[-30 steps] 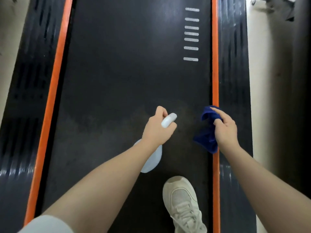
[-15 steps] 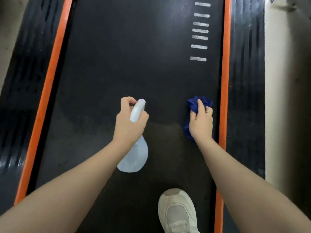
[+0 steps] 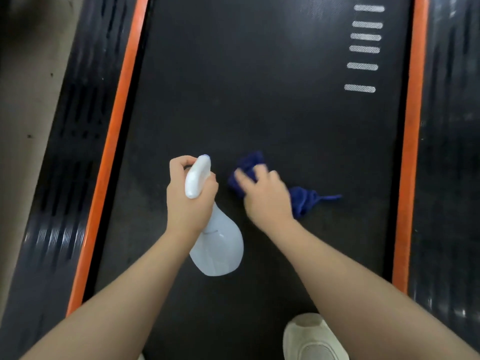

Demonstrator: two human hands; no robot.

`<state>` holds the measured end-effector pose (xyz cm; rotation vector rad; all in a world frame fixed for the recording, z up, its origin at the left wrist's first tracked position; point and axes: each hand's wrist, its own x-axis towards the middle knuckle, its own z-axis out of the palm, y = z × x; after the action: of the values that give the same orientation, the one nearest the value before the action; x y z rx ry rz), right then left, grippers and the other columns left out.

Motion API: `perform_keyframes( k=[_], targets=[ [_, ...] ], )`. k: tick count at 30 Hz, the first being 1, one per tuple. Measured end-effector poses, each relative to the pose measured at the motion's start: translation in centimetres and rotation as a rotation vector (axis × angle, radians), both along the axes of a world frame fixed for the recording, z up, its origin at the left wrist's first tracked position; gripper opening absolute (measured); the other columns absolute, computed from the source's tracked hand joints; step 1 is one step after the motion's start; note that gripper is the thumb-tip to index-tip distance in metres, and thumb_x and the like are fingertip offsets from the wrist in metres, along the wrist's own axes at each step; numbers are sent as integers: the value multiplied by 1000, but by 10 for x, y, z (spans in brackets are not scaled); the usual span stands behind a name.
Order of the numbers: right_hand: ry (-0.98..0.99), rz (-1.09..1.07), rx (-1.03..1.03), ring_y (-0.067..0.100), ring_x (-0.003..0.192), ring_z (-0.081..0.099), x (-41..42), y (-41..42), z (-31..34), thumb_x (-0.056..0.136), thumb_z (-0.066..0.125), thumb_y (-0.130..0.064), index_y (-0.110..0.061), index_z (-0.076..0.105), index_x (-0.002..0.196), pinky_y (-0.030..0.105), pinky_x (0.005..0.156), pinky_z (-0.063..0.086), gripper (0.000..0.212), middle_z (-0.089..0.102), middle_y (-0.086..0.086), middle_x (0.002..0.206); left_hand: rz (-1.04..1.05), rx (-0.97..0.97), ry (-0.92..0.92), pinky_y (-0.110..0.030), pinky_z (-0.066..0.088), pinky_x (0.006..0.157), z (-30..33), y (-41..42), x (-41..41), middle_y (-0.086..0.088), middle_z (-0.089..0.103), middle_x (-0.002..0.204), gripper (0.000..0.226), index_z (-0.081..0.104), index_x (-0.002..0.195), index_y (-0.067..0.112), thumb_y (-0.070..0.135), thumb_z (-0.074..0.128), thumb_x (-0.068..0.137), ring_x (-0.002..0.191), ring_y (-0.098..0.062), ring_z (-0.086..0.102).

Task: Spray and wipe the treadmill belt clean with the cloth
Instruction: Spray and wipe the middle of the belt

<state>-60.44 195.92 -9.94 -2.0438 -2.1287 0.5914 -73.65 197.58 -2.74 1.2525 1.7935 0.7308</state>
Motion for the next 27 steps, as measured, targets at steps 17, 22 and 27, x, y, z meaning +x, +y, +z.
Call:
perform_keyframes(
  k=[17,22,27],
  targets=[
    [-206,56,-13,37,98,45,64,46,-8,88,43,-8,-36,38,141,41,75,41,60,39,17,138,15,-91,-45,-7,43,60,1,-2,13,16,55,89,29,45,112,22,15,61,88,75,10,55],
    [-80,154,-48,37,90,48,41,-26,-1,74,62,-5,-32,47,137,43,73,45,70,47,19,130,-81,-127,-59,-11,43,65,8,-5,22,17,55,90,25,47,113,24,18,58,91,75,10,54],
    [-131,540,-151,31,108,39,71,-21,-1,96,34,-14,-45,20,145,40,88,35,60,23,8,149,-110,-93,-31,-13,44,67,2,-11,27,20,56,92,25,47,111,26,19,59,91,79,8,56]
  ],
)
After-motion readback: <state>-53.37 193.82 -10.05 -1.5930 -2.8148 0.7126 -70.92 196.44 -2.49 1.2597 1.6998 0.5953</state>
